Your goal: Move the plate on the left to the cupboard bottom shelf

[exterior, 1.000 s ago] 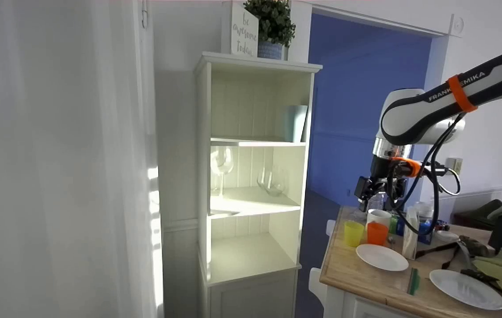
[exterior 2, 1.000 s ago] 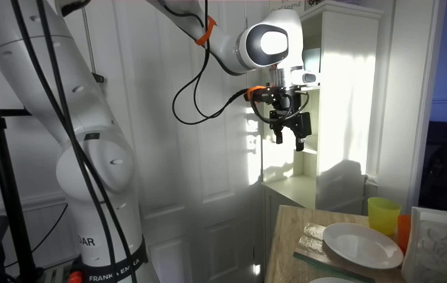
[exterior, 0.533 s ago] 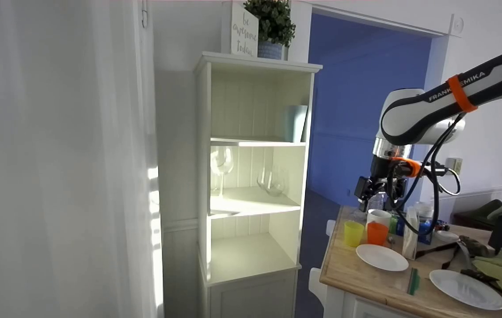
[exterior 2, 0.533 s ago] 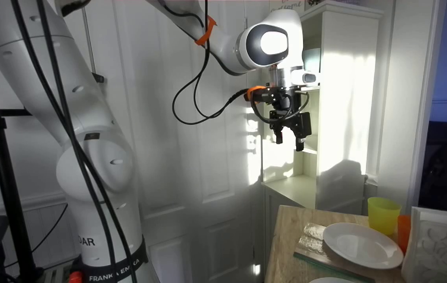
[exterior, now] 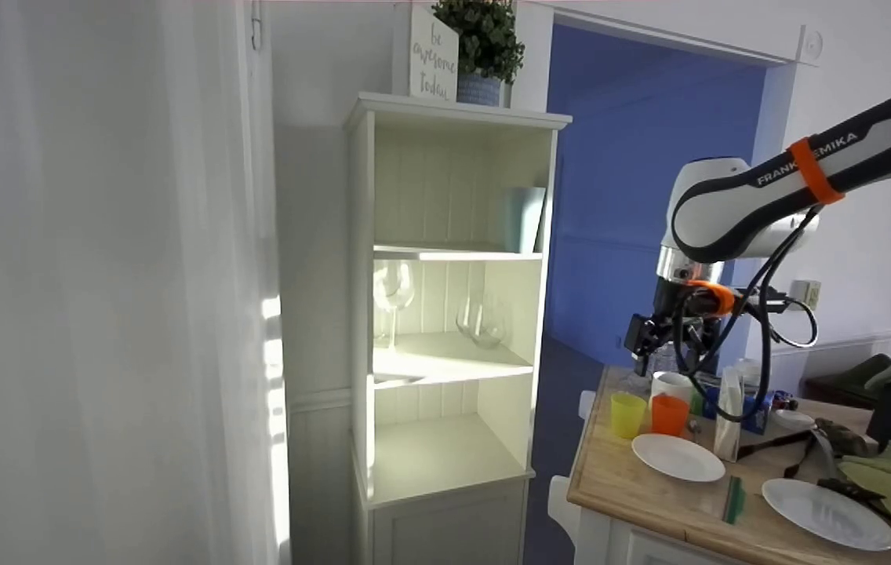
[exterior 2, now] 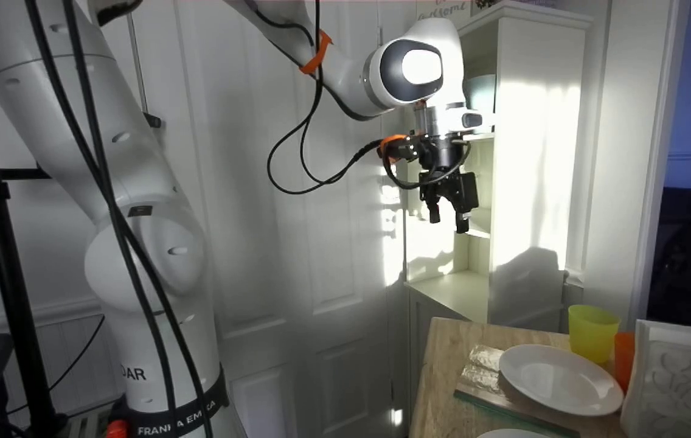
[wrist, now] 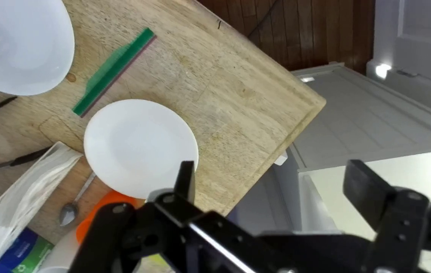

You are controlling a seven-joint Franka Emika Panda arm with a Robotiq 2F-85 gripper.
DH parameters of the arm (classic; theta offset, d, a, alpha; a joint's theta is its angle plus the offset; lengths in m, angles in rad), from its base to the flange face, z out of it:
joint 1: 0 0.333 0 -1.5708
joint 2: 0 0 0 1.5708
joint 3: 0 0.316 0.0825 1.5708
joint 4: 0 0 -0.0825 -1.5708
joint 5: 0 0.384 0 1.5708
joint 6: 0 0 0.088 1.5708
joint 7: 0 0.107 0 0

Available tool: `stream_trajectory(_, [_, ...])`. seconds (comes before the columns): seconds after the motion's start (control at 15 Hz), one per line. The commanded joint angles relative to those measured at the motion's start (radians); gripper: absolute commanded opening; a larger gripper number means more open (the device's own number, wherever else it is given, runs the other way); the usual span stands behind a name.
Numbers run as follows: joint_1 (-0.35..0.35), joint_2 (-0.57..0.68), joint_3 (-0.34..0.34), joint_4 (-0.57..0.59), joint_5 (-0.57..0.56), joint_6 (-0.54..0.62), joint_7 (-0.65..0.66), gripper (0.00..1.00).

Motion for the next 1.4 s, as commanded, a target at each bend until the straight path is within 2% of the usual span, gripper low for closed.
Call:
stream_trajectory(0.0, [-0.103,0.099,0.174,0.047,-0.124,0.035,0.273,1.00])
stream_trajectory(0.2, [-0.174,0.179,0.290,0.088,-0.270,0.018,0.508,1.00])
stream_trajectory(0.4, [-0.185,0.280,0.324,0.147,-0.456,-0.035,0.743,1.00])
stream_trajectory(0.47, [-0.098,0.317,0.239,0.172,-0.522,-0.074,0.809,1.00])
stream_trajectory(0.73, [0.006,0.466,0.145,0.282,-0.667,-0.248,0.999,1.00])
stream_trajectory(0.87, [0.056,0.544,0.102,0.349,-0.684,-0.358,1.039,1.00])
stream_trajectory(1.0, [0.095,0.623,0.069,0.423,-0.679,-0.459,1.026,1.00])
stream_trajectory(1.13, [0.114,0.689,0.038,0.484,-0.665,-0.474,1.019,1.00])
stream_trajectory(1.2, [0.116,0.610,0.038,0.395,-0.649,-0.430,1.002,1.00])
stream_trajectory(1.33, [0.126,0.665,0.021,0.444,-0.648,-0.438,1.001,1.00])
